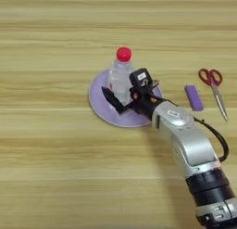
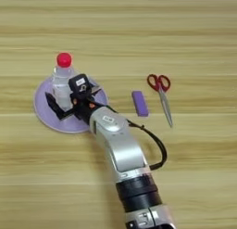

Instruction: Move the objects on the table

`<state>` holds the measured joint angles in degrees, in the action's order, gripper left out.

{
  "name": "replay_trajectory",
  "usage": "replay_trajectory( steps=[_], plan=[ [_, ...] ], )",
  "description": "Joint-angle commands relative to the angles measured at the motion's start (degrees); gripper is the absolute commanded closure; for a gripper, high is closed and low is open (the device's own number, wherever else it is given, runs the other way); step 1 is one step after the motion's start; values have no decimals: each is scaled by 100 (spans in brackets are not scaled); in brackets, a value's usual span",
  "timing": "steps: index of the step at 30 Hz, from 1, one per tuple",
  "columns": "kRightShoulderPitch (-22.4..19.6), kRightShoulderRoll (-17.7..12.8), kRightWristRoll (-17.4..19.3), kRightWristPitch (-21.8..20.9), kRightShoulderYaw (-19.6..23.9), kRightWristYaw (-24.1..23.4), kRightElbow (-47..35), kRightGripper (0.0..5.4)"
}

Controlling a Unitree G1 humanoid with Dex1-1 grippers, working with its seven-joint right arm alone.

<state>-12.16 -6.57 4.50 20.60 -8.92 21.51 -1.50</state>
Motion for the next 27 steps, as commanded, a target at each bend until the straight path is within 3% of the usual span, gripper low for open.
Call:
replay_trajectory(
  steps=[1,27],
  plan=[
    [-182,-27,-17,-211,73,-90,-409,4],
    [522,-402,-127,-8,278,-164,-1177,4]
  ],
)
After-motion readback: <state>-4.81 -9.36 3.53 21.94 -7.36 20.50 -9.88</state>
